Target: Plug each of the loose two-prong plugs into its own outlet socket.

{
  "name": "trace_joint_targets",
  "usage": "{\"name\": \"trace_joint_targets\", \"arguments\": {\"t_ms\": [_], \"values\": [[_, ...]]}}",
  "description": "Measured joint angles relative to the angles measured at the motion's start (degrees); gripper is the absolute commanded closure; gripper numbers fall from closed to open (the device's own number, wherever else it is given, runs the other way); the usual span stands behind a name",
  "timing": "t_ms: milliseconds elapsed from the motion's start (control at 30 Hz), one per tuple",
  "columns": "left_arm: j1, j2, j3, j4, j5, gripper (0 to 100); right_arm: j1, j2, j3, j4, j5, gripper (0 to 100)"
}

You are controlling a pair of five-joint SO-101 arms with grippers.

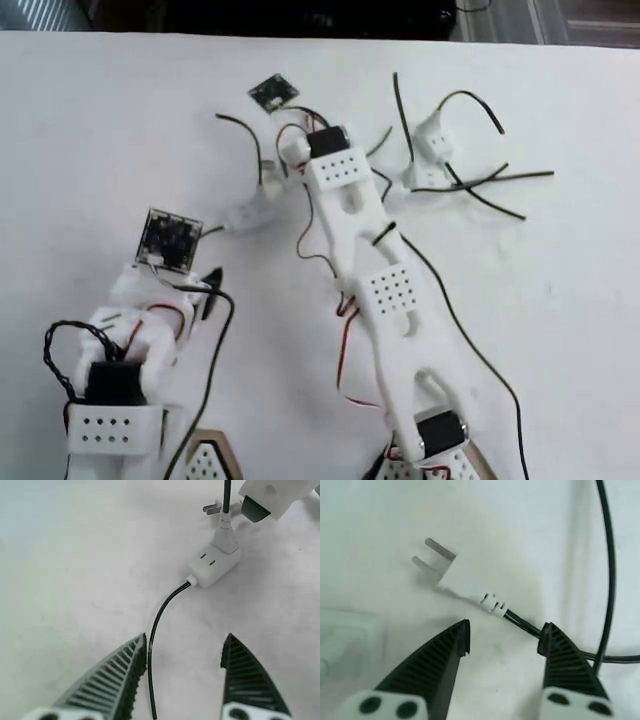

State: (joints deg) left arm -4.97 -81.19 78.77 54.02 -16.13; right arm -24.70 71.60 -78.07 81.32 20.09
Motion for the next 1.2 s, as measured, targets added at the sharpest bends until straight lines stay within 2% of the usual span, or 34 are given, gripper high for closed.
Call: {"name": "trace_joint_targets", "arguments": {"t_ms": [200,533,600,700,767,833,967,1200], "values": [[0.0,0.0,0.0,0.0,0.0,76,-0.6,0.0,-0.1,1.3,4.5,77.9],[0.0,0.0,0.0,0.0,0.0,76,-1.3,2.1,-0.8,-0.5,4.9,78.3],[0.0,0.0,0.0,0.0,0.0,76,-1.3,3.4,-1.4,-1.2,4.9,83.0],[0.0,0.0,0.0,0.0,0.0,76,-1.3,4.2,-2.1,-2.0,4.9,98.4],[0.0,0.0,0.0,0.0,0.0,76,-1.3,4.2,-2.2,-2.3,5.0,96.1],[0.0,0.0,0.0,0.0,0.0,76,-1.1,4.2,-2.6,-2.7,5.0,98.0],[0.0,0.0,0.0,0.0,0.0,76,-1.1,4.2,-3.8,1.2,4.9,98.1],[0.0,0.0,0.0,0.0,0.0,76,-1.3,4.7,-12.4,13.9,5.0,98.1]]}}
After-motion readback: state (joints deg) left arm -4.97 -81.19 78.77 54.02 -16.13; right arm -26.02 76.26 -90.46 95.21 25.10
